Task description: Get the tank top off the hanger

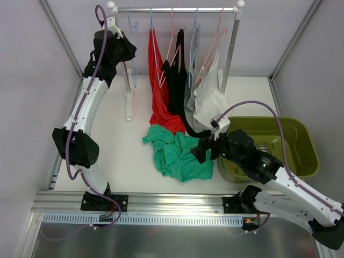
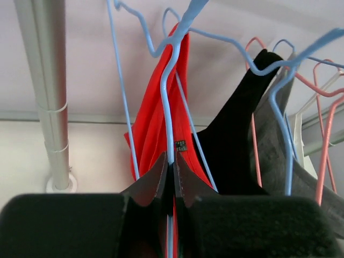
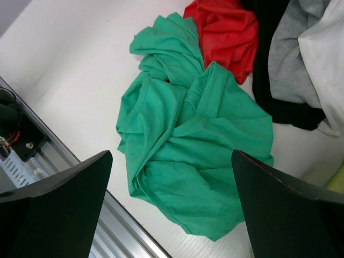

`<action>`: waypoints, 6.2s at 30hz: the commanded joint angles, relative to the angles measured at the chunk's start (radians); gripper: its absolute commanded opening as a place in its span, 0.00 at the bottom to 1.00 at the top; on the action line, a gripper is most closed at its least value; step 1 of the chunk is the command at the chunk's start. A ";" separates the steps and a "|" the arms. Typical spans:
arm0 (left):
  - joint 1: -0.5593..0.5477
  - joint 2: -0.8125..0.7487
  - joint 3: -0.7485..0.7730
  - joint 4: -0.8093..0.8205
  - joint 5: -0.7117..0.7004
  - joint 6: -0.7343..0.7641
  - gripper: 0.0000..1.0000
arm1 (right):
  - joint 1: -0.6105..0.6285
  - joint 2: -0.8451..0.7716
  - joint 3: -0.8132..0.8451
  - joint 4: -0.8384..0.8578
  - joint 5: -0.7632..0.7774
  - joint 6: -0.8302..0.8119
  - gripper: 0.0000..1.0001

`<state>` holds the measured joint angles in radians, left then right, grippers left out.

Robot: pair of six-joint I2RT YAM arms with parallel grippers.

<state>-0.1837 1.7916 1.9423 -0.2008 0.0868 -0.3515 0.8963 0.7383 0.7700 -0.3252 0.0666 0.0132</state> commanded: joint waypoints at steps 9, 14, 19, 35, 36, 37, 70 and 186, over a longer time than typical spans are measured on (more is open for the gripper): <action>0.000 -0.355 -0.235 0.023 -0.098 -0.038 0.99 | 0.029 0.488 0.172 0.089 -0.001 -0.024 0.99; -0.002 -0.666 -0.446 0.020 -0.162 -0.050 0.99 | 0.082 0.723 0.259 0.072 0.131 0.073 1.00; -0.002 -0.975 -0.727 -0.031 -0.231 -0.073 0.99 | 0.171 0.894 0.285 0.032 0.232 0.146 1.00; -0.002 -1.448 -0.927 -0.301 -0.101 0.086 0.99 | 0.228 0.709 0.204 0.109 0.234 0.148 0.00; -0.002 -1.459 -0.980 -0.301 -0.107 0.094 0.99 | 0.228 0.673 0.207 0.106 0.234 0.122 0.00; -0.002 -1.472 -1.009 -0.302 -0.116 0.092 0.99 | 0.227 0.638 0.212 0.106 0.233 0.108 0.00; 0.000 -1.565 -1.172 -0.308 -0.200 0.111 0.99 | -0.175 0.153 0.959 -0.339 0.806 -0.331 0.00; -0.207 0.112 0.368 -0.247 -0.249 0.144 0.03 | -0.586 -0.326 0.020 -0.189 -0.376 0.034 0.91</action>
<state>-0.3744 1.9652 2.2887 -0.4919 -0.0906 -0.2203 0.3119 0.4141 0.7895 -0.5362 -0.2829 0.0605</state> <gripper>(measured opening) 0.053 0.912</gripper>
